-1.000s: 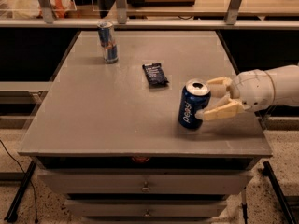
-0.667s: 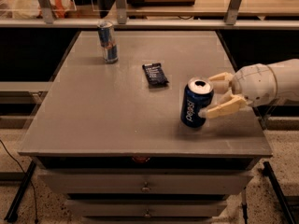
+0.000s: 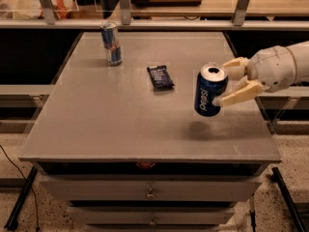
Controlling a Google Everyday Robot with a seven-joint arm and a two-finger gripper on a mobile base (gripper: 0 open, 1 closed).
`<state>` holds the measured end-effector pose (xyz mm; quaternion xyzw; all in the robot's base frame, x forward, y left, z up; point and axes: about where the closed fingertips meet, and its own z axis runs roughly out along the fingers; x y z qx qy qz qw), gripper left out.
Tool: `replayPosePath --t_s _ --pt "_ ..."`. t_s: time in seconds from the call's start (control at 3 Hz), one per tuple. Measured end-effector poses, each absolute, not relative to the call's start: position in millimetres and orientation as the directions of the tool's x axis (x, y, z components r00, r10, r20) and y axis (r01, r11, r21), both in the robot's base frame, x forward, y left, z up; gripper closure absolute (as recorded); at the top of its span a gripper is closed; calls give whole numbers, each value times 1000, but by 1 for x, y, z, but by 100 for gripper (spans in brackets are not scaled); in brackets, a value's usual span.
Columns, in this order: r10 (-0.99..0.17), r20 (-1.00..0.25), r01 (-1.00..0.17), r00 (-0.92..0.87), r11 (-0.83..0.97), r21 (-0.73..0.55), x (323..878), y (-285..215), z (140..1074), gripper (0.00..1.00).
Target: Pick pepsi can
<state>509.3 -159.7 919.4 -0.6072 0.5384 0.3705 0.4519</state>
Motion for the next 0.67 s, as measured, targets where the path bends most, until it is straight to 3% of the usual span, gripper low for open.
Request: replayPosePath --t_s 0.67 --pt "-358 -916 -982 181 -20 -187 530 -177 956 100"
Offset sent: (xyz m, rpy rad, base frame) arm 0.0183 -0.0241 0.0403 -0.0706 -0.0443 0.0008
